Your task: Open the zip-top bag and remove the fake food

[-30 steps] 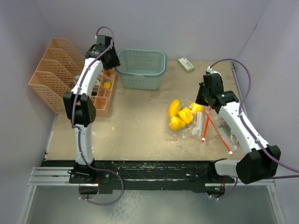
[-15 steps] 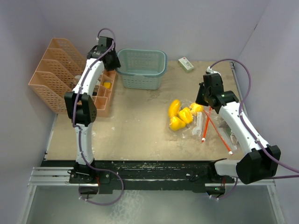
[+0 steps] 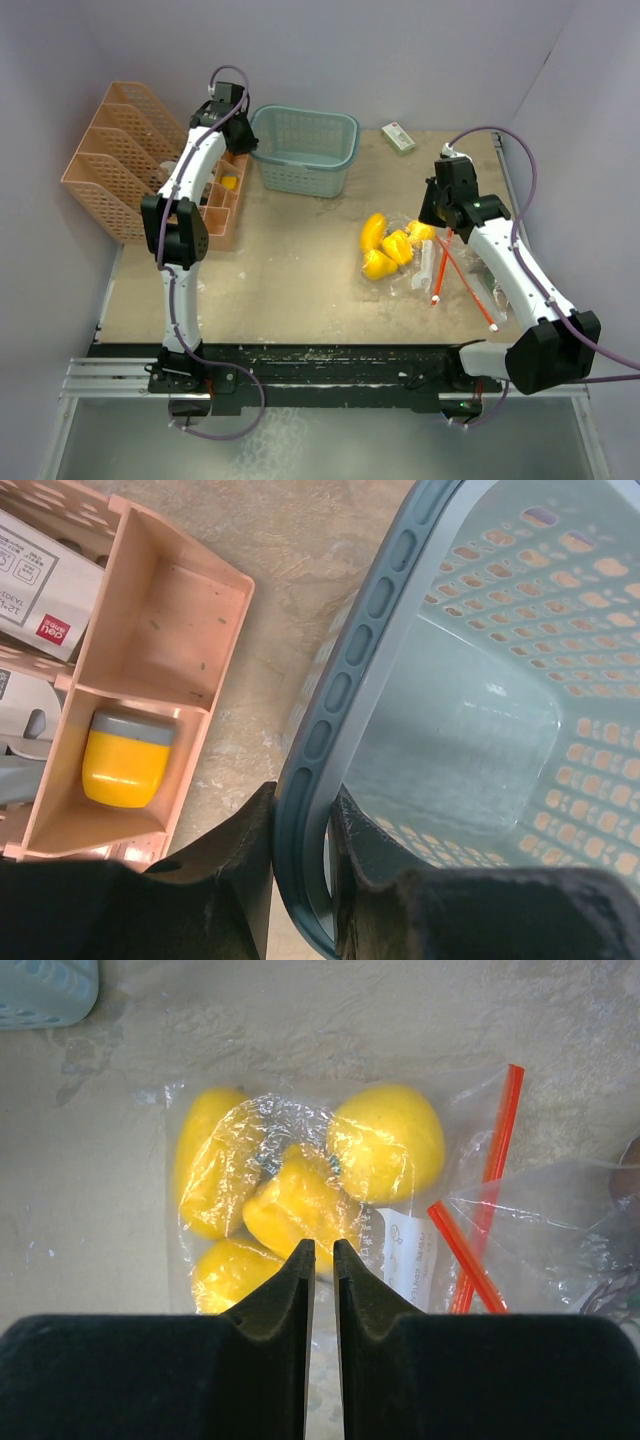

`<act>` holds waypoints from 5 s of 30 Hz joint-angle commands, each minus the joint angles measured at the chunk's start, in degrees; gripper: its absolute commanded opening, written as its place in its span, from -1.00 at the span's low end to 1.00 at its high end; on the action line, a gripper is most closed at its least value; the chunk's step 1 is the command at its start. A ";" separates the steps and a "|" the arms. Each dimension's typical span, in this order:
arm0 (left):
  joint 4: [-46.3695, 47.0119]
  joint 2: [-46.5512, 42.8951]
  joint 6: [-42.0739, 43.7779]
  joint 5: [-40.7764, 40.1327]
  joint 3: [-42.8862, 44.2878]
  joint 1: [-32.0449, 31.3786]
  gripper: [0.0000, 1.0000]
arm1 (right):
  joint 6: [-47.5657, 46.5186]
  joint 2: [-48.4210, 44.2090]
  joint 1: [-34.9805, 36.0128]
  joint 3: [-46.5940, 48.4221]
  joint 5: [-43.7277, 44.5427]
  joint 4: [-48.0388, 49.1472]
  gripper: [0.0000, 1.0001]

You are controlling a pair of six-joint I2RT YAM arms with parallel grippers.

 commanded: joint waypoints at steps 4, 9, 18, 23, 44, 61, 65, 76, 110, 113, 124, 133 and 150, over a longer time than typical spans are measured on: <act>-0.34 -4.17 -1.55 -3.45 -0.04 0.03 -0.92 | -0.90 -0.04 -0.20 -0.18 0.20 0.71 -0.70; -0.43 -6.69 -2.97 -7.79 -1.83 0.03 -1.00 | -0.75 -0.29 -0.20 -0.55 -0.17 0.75 -0.71; -0.16 -11.02 -5.45 -14.21 -5.84 0.07 -1.00 | -0.71 -1.18 -0.20 -1.40 -0.60 0.70 -0.72; 0.25 -10.89 -4.92 -14.00 -6.33 0.41 -1.00 | -0.62 -1.21 -0.20 -1.63 -0.96 0.80 -0.73; 2.63 -4.58 -6.23 -10.25 -4.52 1.83 -0.98 | -0.71 -0.74 -0.19 -1.13 -0.71 0.18 -0.75; 5.85 -7.69 -5.61 -7.44 -7.06 2.38 -0.13 | -1.75 -1.10 -0.20 -0.74 -4.95 1.10 -0.50; 6.69 -11.28 -4.03 -6.53 -7.56 2.31 0.39 | -0.10 -3.39 -0.24 0.63 -5.17 1.47 0.30; 12.79 -30.09 -3.30 -14.46 -23.23 -4.42 0.62 | 3.76 -8.34 -0.84 -0.10 3.43 1.13 0.90; 9.27 -27.84 -12.65 -16.29 -37.05 -42.80 0.57 | 3.89 4.36 -7.54 -7.92 -12.30 -2.71 -1.00; 9.72 -28.02 -9.01 -18.52 -35.38 -45.53 0.60 | 3.97 2.12 -7.32 -4.44 -13.90 -3.45 -1.00; 23.63 -25.82 -1.75 -8.69 -31.06 -52.53 0.99 | 6.22 1.74 -6.97 2.82 -20.41 -5.73 -1.00; 21.68 -16.34 0.54 -8.11 -20.28 -52.53 0.84 | 6.12 -0.55 -6.97 4.78 -23.00 -7.57 -1.00; 23.40 -23.03 2.41 -6.54 -27.23 -54.26 0.33 | 7.55 -3.07 -6.97 3.88 -23.23 -7.36 -1.00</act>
